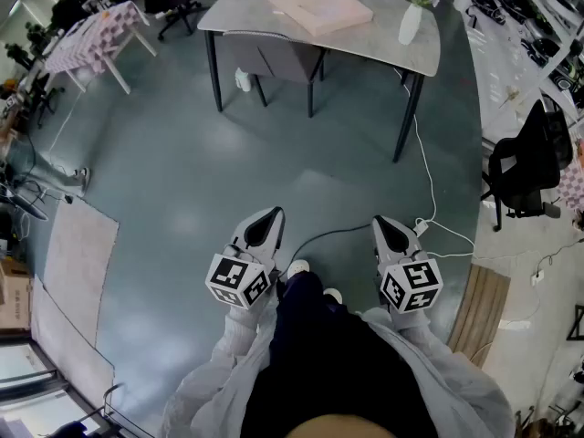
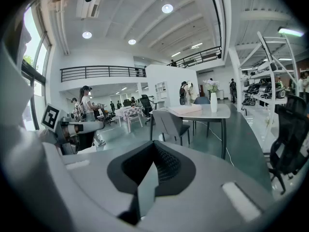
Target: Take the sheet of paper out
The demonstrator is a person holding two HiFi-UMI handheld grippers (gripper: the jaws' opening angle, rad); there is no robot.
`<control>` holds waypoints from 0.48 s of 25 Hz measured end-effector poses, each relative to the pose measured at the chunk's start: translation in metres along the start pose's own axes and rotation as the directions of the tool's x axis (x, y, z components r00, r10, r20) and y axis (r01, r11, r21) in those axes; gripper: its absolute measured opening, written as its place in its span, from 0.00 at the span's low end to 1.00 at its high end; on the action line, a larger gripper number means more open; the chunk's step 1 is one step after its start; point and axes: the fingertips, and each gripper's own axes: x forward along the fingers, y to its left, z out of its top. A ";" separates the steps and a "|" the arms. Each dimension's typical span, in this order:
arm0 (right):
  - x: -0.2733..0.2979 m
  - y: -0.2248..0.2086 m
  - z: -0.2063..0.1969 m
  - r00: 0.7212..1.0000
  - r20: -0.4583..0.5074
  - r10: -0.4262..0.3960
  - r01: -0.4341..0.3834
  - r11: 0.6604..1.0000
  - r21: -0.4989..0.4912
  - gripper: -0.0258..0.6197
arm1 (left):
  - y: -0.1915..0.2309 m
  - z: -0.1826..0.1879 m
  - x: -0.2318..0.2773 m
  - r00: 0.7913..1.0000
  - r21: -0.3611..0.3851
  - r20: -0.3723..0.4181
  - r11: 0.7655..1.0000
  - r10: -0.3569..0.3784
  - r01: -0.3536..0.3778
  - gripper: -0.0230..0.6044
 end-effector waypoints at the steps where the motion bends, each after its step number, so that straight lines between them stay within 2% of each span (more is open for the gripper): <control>1: -0.007 0.001 0.001 1.000 0.018 0.009 -0.009 1.000 0.008 0.05 | -0.005 0.000 -0.004 1.000 0.015 0.001 1.000 0.006 -0.006 0.04; 7: -0.042 0.014 -0.003 0.998 0.056 0.015 -0.014 1.000 -0.005 0.06 | -0.039 -0.005 -0.033 1.000 0.062 0.001 0.998 0.022 -0.022 0.04; 12: -0.058 0.027 -0.004 0.996 0.076 0.050 -0.050 0.999 -0.014 0.06 | -0.055 -0.008 -0.052 0.999 0.066 0.018 0.997 0.047 -0.048 0.04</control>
